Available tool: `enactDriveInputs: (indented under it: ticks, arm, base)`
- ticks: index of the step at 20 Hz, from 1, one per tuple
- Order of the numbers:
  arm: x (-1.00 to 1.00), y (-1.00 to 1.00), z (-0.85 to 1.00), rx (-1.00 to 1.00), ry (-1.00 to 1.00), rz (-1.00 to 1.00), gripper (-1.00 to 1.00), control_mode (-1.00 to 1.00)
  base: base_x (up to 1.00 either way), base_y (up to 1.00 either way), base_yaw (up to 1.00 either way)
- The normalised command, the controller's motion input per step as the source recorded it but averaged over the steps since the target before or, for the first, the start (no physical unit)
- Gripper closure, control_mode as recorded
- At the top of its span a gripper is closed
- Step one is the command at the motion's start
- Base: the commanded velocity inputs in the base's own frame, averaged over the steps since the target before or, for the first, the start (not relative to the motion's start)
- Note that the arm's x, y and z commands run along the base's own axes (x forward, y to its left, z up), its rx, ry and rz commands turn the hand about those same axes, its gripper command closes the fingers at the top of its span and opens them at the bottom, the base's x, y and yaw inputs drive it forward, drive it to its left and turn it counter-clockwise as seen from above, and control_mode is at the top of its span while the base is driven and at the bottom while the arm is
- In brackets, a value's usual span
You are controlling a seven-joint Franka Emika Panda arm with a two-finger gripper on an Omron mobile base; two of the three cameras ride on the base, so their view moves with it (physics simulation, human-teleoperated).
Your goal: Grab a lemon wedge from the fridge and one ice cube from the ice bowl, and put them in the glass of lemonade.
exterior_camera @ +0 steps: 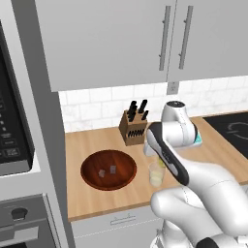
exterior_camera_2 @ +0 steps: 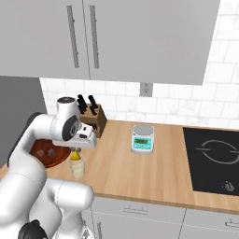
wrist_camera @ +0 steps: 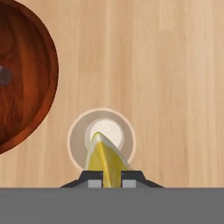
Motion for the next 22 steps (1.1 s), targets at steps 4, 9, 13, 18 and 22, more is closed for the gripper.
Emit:
enactDriveInputs:
  ticks: [4,9,13,18,22]
  arm:
    - [0.0,0.0,0.0,0.0,0.07,0.0,1.0,-1.0]
    - [0.04,0.0,0.0,0.0,0.02,0.0,1.0,-1.0]
    - [0.0,0.0,0.0,0.0,0.0,0.0,1.0,-1.0]
    - [0.02,0.0,-0.18,0.0,0.0,0.0,1.0,-1.0]
    - [0.0,0.0,-0.14,0.0,0.0,0.0,1.0,-1.0]
  base:
    - [0.0,0.0,0.0]
    - [0.0,0.0,0.0]
    - [0.0,0.0,0.0]
    - [0.0,0.0,0.0]
    - [0.0,0.0,0.0]
